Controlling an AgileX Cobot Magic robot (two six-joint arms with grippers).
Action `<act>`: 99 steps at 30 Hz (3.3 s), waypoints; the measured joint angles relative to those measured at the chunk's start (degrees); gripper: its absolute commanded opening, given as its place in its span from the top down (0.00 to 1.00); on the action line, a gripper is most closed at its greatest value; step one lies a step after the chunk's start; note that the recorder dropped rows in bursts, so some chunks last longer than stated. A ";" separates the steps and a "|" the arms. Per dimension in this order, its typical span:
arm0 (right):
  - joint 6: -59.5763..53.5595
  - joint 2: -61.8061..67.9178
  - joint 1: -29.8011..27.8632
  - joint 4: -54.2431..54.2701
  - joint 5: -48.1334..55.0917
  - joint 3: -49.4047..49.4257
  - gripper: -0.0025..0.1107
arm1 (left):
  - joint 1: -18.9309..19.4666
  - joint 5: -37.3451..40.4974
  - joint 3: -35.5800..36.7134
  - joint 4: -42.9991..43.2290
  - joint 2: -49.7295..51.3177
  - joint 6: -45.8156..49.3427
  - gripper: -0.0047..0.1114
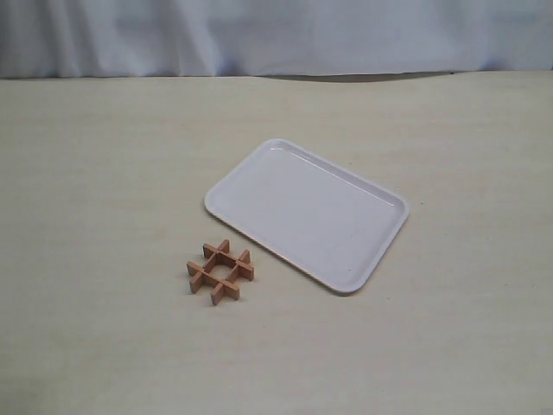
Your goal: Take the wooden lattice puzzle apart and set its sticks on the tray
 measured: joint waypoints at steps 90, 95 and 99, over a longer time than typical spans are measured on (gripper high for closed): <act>-45.01 116.33 44.02 -6.84 48.53 -69.04 0.64 | 0.00 0.00 0.00 0.00 0.00 0.00 0.96; -45.01 116.33 44.02 -8.55 48.24 -69.04 0.80 | 0.00 0.00 0.00 0.00 0.00 0.00 0.96; -45.01 116.33 44.02 -9.72 47.75 -69.04 0.94 | 0.00 0.00 0.00 0.00 0.00 0.00 0.96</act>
